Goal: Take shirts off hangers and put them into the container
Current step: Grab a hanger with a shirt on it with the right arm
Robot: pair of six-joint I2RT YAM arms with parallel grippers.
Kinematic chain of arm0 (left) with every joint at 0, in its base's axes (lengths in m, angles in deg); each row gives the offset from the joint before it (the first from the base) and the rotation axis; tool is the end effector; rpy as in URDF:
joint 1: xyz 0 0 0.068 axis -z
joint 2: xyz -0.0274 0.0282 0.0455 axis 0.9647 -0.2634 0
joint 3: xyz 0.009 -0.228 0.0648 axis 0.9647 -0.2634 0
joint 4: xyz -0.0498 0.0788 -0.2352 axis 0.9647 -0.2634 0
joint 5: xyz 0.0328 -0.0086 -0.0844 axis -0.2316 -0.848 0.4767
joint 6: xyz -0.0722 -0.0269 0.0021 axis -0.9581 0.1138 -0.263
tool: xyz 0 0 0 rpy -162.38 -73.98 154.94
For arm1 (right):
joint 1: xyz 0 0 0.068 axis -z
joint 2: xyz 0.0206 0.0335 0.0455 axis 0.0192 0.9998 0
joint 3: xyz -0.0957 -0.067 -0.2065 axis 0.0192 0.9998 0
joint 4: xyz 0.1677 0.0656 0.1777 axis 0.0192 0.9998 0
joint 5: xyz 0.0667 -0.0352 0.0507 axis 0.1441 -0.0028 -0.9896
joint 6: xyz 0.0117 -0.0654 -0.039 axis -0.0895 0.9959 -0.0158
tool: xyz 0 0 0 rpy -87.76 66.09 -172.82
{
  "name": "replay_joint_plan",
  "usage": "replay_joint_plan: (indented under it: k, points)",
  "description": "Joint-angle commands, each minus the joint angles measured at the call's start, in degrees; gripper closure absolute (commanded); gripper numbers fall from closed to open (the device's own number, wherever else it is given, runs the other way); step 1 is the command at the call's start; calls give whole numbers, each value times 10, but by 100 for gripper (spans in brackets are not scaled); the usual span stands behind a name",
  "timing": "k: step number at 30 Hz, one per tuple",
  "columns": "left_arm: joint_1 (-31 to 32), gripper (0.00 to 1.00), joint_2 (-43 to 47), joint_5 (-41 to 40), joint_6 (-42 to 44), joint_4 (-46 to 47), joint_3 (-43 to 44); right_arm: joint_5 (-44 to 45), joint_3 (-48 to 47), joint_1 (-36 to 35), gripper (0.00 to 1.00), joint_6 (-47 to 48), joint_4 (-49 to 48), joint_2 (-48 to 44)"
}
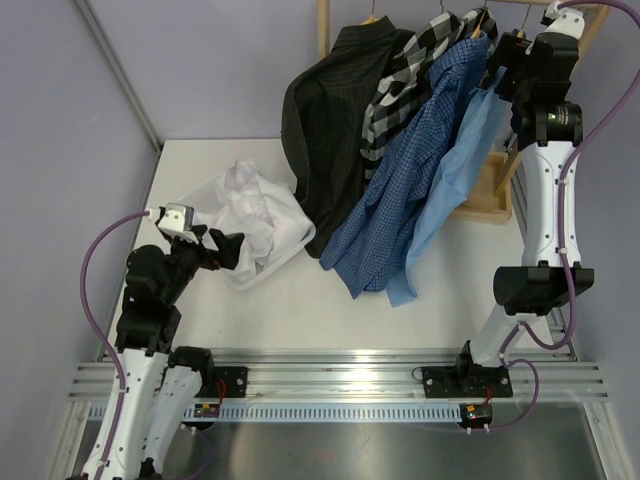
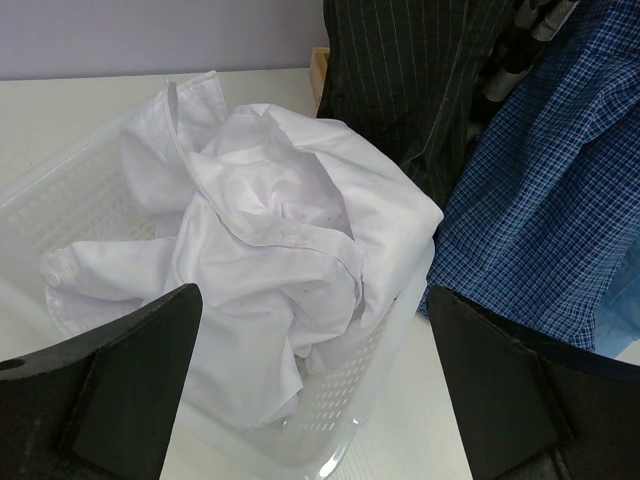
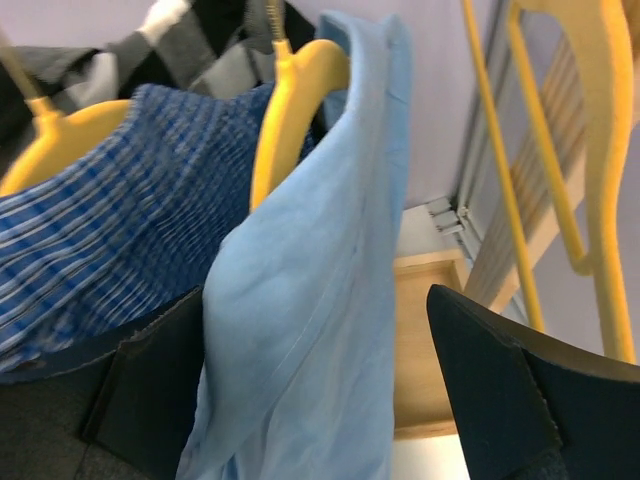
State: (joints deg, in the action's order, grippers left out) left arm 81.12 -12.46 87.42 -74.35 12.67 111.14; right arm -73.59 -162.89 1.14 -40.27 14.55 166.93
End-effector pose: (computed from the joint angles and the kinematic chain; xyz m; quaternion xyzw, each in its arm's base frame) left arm 0.1779 -0.0368 0.3044 0.0685 0.7451 -0.1837 0.6375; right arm 0.3793 -0.0264 0.4768 0.1254 0.7565 -0.0347 0.6409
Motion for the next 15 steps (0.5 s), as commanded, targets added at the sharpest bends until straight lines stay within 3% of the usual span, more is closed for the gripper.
replay_joint_plan:
  k: [1,6,13,15]
  points:
    - [-2,1,-4,3,5,16,0,82,-1,-5,6,16,-59,4]
    - [-2,1,0,8,3,18,0,105,48,-5,23,31,-88,-3]
    - [-2,1,6,12,1,21,-1,98,76,-5,67,44,-96,-24]
    - [-1,1,6,13,0,21,-2,87,79,-5,71,47,-96,-29]
